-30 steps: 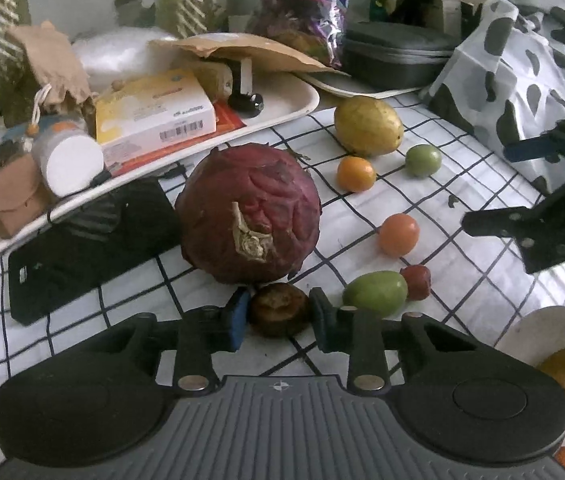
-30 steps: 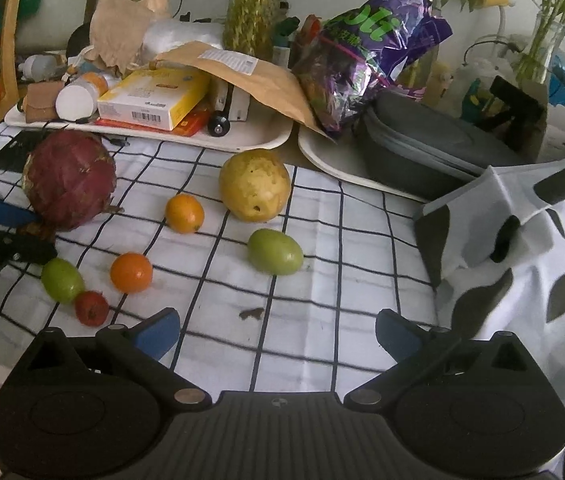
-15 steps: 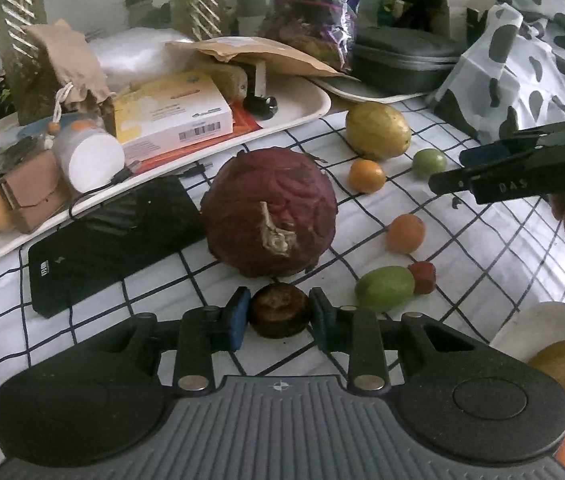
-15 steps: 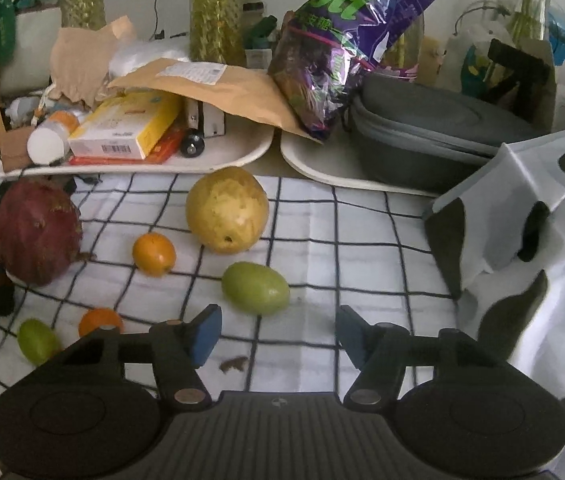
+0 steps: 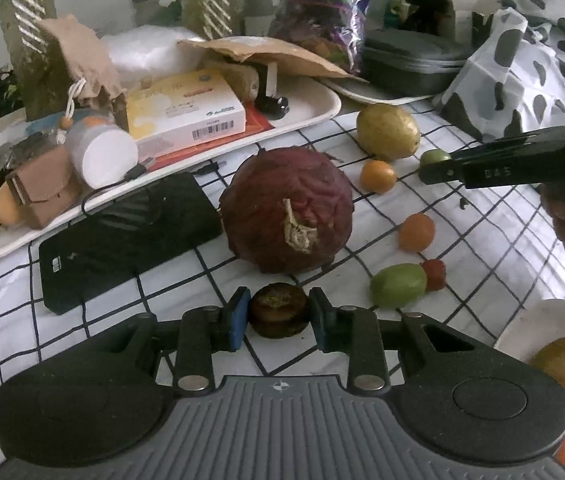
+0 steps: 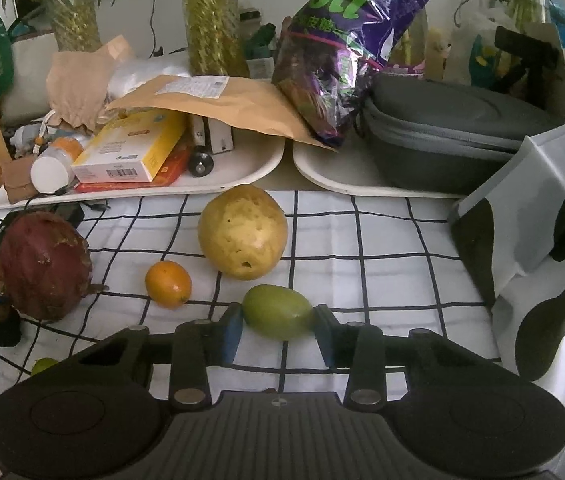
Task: Organize fruits
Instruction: 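Grasp the small dark brown fruit with the left gripper while the right grasps the green mango, then place the dark brown fruit and green mango on the plate, opening both grippers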
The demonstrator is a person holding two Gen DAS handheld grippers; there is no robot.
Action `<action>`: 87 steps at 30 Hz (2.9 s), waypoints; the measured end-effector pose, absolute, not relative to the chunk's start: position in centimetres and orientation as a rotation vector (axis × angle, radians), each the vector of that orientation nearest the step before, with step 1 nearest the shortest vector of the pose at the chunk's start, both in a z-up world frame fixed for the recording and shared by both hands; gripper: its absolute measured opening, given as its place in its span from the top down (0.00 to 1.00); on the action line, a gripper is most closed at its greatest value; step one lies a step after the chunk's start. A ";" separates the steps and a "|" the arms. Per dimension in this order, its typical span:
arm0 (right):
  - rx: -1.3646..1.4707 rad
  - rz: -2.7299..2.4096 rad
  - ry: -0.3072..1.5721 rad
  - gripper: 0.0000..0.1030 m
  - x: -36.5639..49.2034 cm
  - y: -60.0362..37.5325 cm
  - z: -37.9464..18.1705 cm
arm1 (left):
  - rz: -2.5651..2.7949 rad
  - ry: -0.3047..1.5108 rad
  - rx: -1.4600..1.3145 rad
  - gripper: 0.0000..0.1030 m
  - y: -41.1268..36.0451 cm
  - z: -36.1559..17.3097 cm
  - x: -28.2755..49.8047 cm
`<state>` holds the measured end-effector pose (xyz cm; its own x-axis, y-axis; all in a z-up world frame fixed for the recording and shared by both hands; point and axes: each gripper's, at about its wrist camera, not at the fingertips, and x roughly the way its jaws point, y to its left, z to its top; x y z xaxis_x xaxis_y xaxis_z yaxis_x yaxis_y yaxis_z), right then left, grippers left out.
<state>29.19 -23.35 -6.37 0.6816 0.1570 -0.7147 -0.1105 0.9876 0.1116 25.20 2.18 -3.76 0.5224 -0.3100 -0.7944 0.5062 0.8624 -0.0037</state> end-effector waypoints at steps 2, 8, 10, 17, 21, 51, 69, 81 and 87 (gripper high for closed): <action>0.070 0.154 0.800 0.61 29.0 -23.4 -6.2 | -0.495 0.884 0.230 0.70 2.4 -3.2 24.9; 0.048 0.169 0.799 0.62 27.6 -22.8 -5.3 | -0.486 0.862 0.186 0.70 3.0 -2.0 24.0; 0.032 0.176 0.798 0.62 26.8 -22.4 -5.0 | -0.488 0.857 0.181 0.70 3.0 -1.7 23.4; 0.010 0.212 0.758 0.62 23.5 -21.4 -2.8 | -0.495 0.835 0.159 0.70 2.7 -0.6 20.8; 0.002 0.224 0.741 0.62 21.5 -21.0 -1.7 | -0.509 0.823 0.166 0.70 2.2 -0.2 18.9; -0.005 0.278 0.769 0.61 10.0 -20.8 0.0 | -0.563 0.887 0.019 0.34 -1.0 -0.9 12.6; 0.000 0.309 0.858 0.61 5.3 -19.3 -0.6 | -0.458 0.869 0.102 0.34 0.0 0.9 6.4; -0.040 0.315 0.960 0.61 4.7 -17.9 -2.6 | -0.461 0.878 0.130 0.34 -0.6 0.9 4.7; -0.025 0.312 0.956 0.52 4.6 -18.2 -2.6 | -0.448 0.866 0.157 0.34 -0.9 1.1 4.5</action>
